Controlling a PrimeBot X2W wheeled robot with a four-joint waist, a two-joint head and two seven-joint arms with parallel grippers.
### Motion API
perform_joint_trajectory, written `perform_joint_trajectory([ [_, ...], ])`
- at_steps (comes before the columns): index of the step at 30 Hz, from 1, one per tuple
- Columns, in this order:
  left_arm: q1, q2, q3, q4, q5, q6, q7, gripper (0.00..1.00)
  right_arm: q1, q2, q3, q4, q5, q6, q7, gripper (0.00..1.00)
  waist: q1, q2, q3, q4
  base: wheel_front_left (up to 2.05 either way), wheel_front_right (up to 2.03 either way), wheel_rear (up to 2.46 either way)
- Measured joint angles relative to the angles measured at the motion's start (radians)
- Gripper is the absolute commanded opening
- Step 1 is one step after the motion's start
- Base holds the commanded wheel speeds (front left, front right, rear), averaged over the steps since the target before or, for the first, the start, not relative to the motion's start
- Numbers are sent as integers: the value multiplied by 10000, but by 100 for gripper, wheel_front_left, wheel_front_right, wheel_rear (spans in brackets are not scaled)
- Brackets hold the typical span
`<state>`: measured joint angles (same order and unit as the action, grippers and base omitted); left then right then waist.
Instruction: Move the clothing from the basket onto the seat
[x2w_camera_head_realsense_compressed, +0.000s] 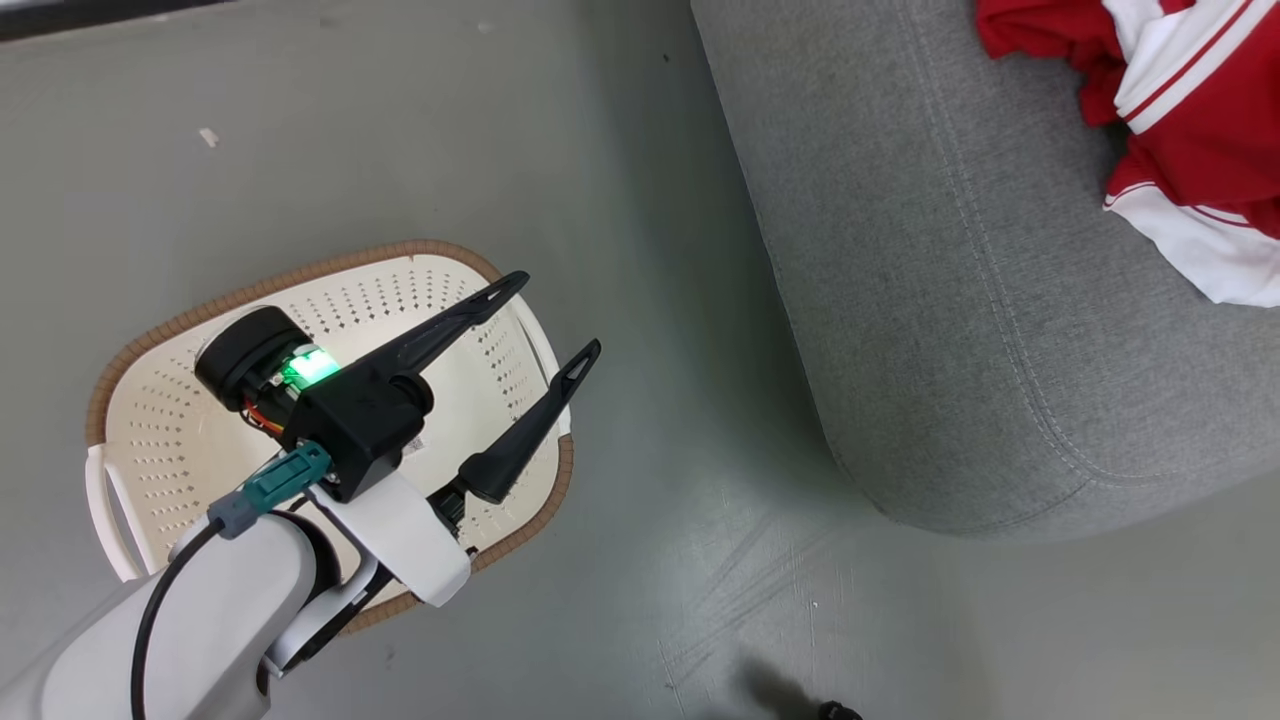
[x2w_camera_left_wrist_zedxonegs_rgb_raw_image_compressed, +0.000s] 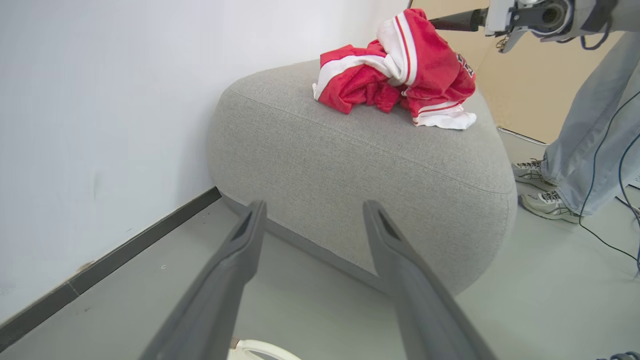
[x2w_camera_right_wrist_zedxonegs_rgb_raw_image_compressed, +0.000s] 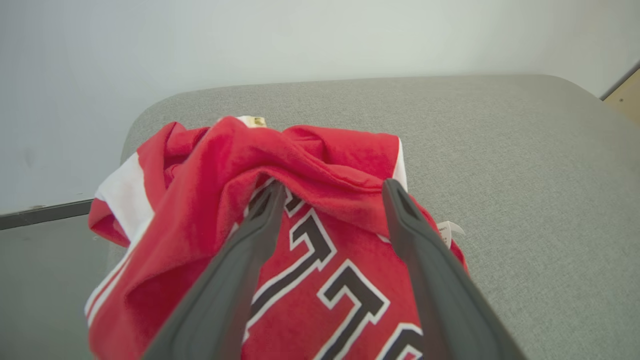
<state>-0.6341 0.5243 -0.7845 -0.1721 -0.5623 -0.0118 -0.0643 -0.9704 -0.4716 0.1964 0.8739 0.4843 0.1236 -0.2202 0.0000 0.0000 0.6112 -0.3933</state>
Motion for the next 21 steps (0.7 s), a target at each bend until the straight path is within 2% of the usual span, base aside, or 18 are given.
perform_joint_trajectory([
  [15,142,-201,291,508,-123,21,-702,100,433,-238,518,-357,105,0,-178,100,0,0,-1024,51,0,0,0],
  [21,338,-288,451,704,-288,182,-993,100,539,-360,826,-754,104,0,-222,100,1,0,-1483,189,0,0,0],
])
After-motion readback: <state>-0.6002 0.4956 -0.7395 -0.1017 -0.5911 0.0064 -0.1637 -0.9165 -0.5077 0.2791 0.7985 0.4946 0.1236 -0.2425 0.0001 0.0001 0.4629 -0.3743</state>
